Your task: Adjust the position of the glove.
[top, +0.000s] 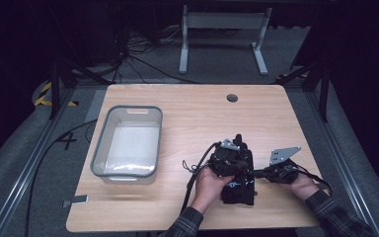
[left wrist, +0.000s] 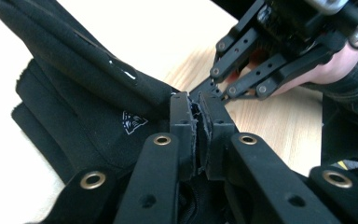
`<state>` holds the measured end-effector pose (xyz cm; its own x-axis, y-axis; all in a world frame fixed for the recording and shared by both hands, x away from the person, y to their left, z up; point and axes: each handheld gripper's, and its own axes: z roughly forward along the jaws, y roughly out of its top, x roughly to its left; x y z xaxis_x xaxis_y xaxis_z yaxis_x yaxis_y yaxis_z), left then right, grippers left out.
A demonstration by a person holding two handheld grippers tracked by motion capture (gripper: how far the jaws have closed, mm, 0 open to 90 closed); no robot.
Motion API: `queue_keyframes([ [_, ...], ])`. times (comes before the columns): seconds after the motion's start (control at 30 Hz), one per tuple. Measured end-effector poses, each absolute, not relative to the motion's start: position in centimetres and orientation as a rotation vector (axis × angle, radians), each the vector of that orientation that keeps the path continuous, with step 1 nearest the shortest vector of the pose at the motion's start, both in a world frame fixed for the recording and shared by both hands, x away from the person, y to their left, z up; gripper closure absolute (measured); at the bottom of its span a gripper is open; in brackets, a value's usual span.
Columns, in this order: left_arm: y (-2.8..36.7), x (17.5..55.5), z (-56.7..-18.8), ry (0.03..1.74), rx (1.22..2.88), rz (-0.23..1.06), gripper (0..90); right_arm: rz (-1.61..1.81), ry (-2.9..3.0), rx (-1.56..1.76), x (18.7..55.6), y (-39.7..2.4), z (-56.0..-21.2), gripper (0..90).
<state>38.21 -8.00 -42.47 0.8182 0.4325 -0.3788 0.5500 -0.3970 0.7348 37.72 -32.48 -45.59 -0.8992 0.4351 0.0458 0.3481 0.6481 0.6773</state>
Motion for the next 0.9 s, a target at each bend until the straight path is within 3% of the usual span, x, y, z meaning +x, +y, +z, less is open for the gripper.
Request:
queue_keyframes([
  [0.33,-9.0,38.0,-43.7,0.731,2.073,-0.181,82.8,1.091,2.737,0.658,37.7,-32.5,-45.6,90.0],
  [0.47,-9.0,37.9,-43.4,0.713,2.058,-0.184,73.7,1.094,2.715,0.67,37.8,-32.9,-45.3,90.0],
  [0.6,-8.4,37.7,-42.6,0.698,2.035,-0.166,72.0,1.124,2.675,0.694,37.8,-33.8,-44.6,90.0],
  [0.8,-5.8,37.5,-41.8,0.724,2.04,-0.111,89.4,1.127,2.661,0.702,37.4,-34.3,-44.3,89.8],
  [0.9,-4.9,37.3,-42.1,0.745,2.056,-0.099,89.7,1.124,2.655,0.696,37.2,-34.4,-44.3,81.8],
])
